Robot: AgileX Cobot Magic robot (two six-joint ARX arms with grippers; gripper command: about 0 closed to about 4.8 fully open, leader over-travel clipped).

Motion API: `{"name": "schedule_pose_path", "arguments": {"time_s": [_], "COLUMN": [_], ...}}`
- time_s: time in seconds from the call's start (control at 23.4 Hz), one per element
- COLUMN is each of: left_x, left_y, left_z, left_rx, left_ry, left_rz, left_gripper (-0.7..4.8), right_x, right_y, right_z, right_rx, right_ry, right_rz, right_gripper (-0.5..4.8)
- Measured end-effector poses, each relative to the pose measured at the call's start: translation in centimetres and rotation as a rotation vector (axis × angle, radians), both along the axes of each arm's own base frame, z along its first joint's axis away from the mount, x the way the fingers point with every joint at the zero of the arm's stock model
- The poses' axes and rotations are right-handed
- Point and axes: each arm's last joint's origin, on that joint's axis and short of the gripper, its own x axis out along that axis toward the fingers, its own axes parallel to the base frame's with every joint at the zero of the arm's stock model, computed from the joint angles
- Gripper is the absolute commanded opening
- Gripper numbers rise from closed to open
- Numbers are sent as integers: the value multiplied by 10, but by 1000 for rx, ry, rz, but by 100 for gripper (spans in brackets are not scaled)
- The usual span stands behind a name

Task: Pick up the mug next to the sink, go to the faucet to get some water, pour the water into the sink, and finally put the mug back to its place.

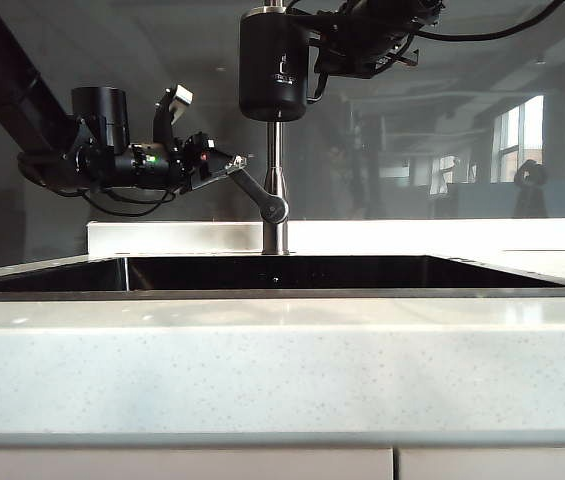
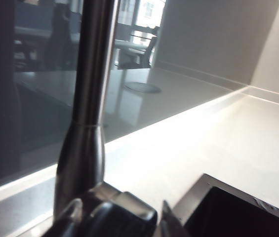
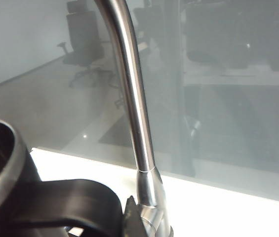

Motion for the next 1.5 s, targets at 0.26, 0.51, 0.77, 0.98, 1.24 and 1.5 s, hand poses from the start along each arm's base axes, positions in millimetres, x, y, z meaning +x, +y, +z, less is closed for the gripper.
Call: {"name": "schedule_pose_path", "arguments": {"time_s": [0.26,0.51,0.77,0.98,1.24,1.5], "left_x": [-2,-4,-4,-2,0,0], "left_y": [2,1,-2,-3,-1,-1], "left_z": [-1,-1,0,0,-5,-8], "left_rx": [16,9,27,52,94,105], "left_ry": [6,49,7,-67,-63,-40], "left_rz": [-98,-201,-182,-68,-15,-16], "left_gripper": [205,205,206,206,206,206], "right_x": [0,0,0,0,0,0], "right_y": [0,-1,-1,-1,-1,-1], "right_z": [0,0,0,0,0,-1], "right_rx": [0,0,0,-1,-5,-6], "right_ry": [0,0,0,1,1,3], "right_rz": [-2,-2,-2,-3,-2,-2], "right_gripper": [-2,-2,-2,-2,-2,-2]}}
